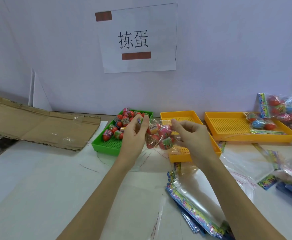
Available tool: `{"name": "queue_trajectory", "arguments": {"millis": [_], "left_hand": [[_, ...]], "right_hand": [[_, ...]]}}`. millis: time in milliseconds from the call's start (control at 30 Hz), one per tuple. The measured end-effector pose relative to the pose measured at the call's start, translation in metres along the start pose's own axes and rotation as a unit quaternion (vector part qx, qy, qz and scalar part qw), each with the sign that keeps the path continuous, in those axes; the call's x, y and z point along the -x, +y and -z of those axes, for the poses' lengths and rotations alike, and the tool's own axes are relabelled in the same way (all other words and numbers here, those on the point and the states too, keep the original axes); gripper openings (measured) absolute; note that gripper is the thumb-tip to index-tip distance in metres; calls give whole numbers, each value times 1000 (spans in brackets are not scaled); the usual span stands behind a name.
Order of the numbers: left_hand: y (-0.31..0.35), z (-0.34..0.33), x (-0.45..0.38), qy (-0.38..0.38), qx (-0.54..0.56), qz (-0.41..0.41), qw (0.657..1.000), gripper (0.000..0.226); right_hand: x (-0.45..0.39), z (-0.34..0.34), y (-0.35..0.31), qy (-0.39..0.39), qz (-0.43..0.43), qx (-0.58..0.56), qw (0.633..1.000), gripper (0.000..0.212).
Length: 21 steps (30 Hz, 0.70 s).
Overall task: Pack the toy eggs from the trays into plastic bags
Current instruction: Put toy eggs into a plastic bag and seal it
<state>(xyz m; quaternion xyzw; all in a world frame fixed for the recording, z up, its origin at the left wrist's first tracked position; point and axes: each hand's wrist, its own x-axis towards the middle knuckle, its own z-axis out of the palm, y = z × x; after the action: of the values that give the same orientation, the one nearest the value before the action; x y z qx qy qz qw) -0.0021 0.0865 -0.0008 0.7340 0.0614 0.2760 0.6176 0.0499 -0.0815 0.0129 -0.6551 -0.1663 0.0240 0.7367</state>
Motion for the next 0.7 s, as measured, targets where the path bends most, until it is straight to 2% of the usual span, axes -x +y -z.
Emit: {"name": "queue_trajectory", "arguments": {"millis": [100,167,267,367,433,567,700], "left_hand": [[2,-1,-1,41,-12,-48,998,36],[5,0,-2,65,-10,-54,996,40],[5,2,-3,87,-1,-71,994,53],[7,1,-2,86,-13,-95,992,48],[8,-1,1,81,-11,-88,993,45],[11,-4,8,52,-26,-73,996,43],[12,-8,7,72,-46,-43,995,47]], "right_hand": [[2,-8,0,47,31,-9,998,23],[4,-13,1,72,63,10,995,23],[6,-18,2,107,124,85,983,28],[7,-17,2,148,190,175,955,29],[7,-14,5,149,217,240,934,30],[3,-6,8,124,209,269,932,36],[0,-3,2,139,205,238,939,33]]}}
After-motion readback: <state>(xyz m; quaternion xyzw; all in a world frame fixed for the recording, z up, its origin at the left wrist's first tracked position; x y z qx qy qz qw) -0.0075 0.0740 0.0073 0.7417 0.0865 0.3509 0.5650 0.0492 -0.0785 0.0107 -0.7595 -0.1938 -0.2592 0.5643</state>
